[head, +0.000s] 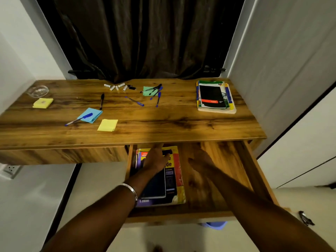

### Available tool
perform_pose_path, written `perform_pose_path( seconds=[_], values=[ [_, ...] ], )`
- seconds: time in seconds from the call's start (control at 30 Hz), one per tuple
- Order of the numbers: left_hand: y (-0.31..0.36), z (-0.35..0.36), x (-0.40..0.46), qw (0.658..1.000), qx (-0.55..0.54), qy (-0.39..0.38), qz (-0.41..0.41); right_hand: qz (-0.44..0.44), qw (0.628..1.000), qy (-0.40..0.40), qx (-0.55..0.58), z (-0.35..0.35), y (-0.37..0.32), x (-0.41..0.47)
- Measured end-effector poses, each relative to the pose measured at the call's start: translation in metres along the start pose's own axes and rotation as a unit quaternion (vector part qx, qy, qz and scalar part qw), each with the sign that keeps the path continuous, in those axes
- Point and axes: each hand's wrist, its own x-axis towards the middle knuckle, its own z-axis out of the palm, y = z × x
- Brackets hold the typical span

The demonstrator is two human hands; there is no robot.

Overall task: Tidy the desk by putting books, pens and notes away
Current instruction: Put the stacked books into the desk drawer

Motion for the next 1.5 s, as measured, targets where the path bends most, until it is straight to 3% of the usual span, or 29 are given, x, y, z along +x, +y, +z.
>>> perform_pose_path(
  seconds=[0.3,0.6,0.87,1.37,1.5],
  values=[
    [0.095,0.021,0.063,0.999,-0.012,0.013,0.05,-0.013,0.997,0.07,0.022,-0.117,0.05,0.04],
    [0.179,0.031,0.131,0.998,-0.052,0.022,0.023,-0.002,0.994,0.108,0.026,-0.198,0.087,0.091],
    [0.212,0.039,0.205,0.996,-0.086,0.025,0.024,0.008,0.983,0.125,0.13,-0.217,0.1,0.152],
    [0.194,0.073,0.34,0.985,-0.137,-0.084,-0.057,0.132,0.959,0.101,0.23,-0.206,0.136,0.279],
    [0.197,0.076,0.351,0.975,-0.189,-0.072,-0.089,0.159,0.958,0.13,0.199,-0.197,0.145,0.298]
  ],
)
